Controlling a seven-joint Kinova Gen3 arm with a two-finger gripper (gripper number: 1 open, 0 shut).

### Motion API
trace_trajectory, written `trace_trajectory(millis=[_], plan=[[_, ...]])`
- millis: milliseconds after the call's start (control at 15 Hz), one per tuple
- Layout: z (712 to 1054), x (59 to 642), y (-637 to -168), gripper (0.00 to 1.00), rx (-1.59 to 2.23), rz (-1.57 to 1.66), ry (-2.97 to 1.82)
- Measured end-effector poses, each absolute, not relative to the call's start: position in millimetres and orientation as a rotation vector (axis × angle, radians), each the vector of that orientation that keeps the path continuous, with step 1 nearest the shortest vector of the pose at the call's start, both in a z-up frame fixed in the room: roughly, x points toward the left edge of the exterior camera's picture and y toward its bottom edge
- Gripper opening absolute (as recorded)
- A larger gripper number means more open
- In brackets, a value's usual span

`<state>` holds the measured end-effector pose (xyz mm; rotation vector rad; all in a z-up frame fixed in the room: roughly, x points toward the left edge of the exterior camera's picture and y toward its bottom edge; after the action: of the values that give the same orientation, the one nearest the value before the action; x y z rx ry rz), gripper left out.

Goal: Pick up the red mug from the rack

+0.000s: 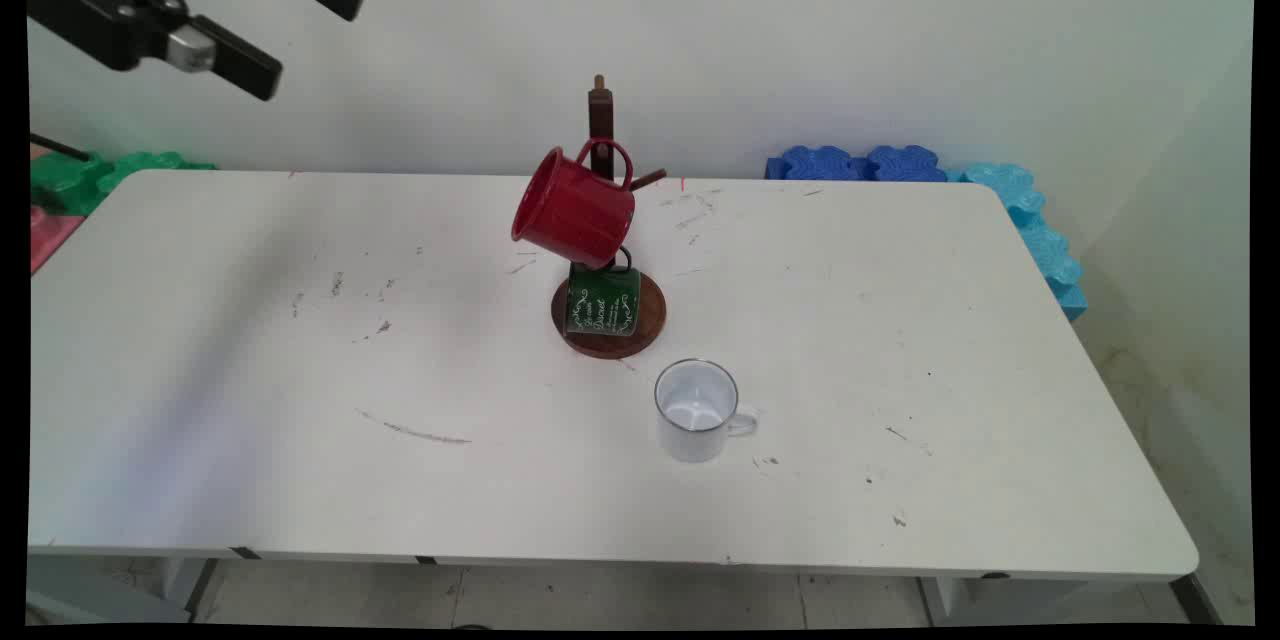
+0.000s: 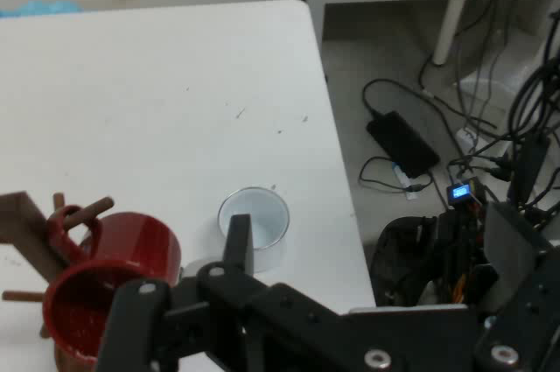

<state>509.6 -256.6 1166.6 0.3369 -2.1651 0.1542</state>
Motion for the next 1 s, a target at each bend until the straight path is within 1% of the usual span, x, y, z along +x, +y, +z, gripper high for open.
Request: trace_trajectory(millis=[200, 400, 1000], plan=[[1159, 508, -262, 1.00, 0.379, 0.163, -2.171], [1143, 505, -270, 1.00, 0.438, 0.177, -2.178], [1085, 494, -291, 1.00, 0.588, 0.206, -2.175]])
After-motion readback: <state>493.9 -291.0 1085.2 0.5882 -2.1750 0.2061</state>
